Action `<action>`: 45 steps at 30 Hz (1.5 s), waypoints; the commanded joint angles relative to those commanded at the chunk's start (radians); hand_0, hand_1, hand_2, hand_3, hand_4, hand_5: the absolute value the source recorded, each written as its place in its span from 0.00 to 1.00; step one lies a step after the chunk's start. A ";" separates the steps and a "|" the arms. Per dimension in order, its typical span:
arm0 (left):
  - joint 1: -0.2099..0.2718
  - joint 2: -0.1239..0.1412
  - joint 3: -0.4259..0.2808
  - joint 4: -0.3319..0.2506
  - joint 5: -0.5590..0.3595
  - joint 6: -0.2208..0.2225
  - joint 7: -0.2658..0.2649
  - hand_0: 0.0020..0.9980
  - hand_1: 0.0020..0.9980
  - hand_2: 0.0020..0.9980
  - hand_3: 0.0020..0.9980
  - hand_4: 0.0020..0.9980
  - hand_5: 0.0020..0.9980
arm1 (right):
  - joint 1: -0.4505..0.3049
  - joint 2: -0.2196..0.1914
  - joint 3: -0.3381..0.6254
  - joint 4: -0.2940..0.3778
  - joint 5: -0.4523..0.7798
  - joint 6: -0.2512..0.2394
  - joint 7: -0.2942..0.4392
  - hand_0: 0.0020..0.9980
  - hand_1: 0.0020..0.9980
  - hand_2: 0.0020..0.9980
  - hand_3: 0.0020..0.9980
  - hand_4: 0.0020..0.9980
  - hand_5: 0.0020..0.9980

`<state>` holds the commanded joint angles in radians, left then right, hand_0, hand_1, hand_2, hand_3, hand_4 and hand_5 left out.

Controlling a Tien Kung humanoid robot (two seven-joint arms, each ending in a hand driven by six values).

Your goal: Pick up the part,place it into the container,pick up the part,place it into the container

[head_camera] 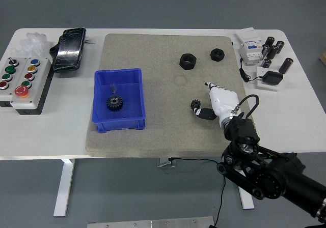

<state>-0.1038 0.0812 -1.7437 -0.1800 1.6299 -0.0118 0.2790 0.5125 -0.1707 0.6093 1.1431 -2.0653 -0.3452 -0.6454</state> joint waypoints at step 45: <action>-0.015 0.007 0.003 0.000 -0.010 -0.001 0.003 0.68 0.62 0.56 0.61 0.58 0.27 | 0.291 0.151 -0.363 0.120 -0.062 0.087 0.000 0.71 0.90 1.00 1.00 0.59 0.29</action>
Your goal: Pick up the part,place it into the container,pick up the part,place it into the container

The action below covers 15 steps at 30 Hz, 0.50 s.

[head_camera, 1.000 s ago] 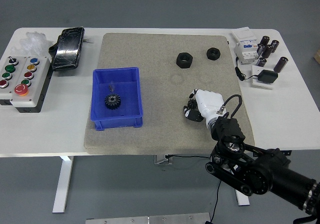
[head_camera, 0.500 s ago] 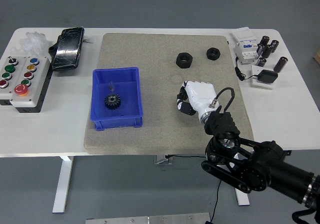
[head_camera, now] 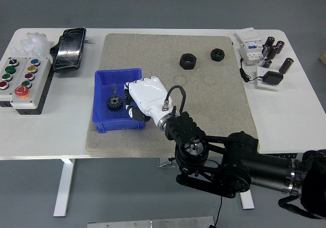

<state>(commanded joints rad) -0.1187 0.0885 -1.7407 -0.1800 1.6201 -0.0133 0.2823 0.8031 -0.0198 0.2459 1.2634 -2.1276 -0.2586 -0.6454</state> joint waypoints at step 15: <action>0.003 -0.002 -0.012 0.000 0.017 -0.003 0.006 0.68 0.62 0.56 0.61 0.59 0.30 | -0.099 -0.020 0.121 -0.015 0.109 -0.180 0.016 0.76 0.94 1.00 1.00 0.79 0.39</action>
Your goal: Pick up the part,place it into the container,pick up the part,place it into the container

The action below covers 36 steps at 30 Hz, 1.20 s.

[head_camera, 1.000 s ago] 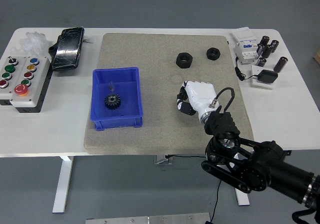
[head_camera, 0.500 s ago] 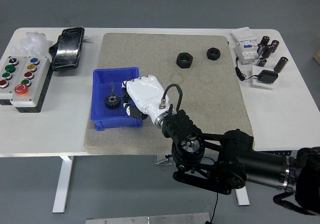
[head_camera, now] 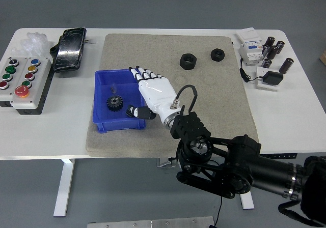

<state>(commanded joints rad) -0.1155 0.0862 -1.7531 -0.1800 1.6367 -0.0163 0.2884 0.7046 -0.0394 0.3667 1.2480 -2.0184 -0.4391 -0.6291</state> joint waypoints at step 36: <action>0.018 -0.020 -0.011 0.000 0.007 -0.001 -0.008 0.68 0.62 0.56 0.61 0.58 0.28 | -0.576 -0.079 0.840 0.060 0.505 -0.156 0.761 0.63 0.69 0.70 0.69 0.79 0.50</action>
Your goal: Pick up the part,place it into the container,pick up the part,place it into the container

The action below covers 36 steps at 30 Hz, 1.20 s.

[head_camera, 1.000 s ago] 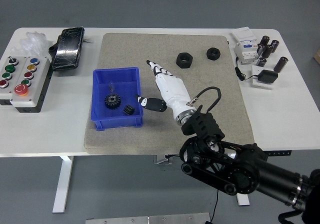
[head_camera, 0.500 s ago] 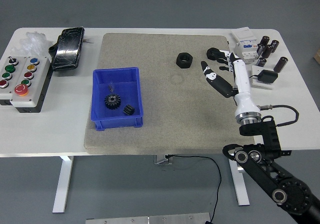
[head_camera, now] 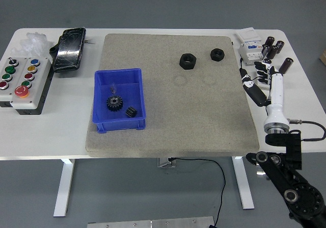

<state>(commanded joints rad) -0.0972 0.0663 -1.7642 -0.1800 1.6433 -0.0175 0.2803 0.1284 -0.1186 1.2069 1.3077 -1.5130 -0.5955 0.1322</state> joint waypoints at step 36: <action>-0.004 0.001 0.003 0.000 -0.001 -0.003 -0.009 0.68 0.62 0.56 0.61 0.58 0.28 | -0.026 -0.013 0.057 0.104 0.510 0.186 0.216 0.66 0.69 0.70 0.65 0.80 0.59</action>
<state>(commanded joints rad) -0.1014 0.0671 -1.7613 -0.1800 1.6423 -0.0208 0.2716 0.1023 -0.1314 1.2635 1.4115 -1.0026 -0.4096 0.3478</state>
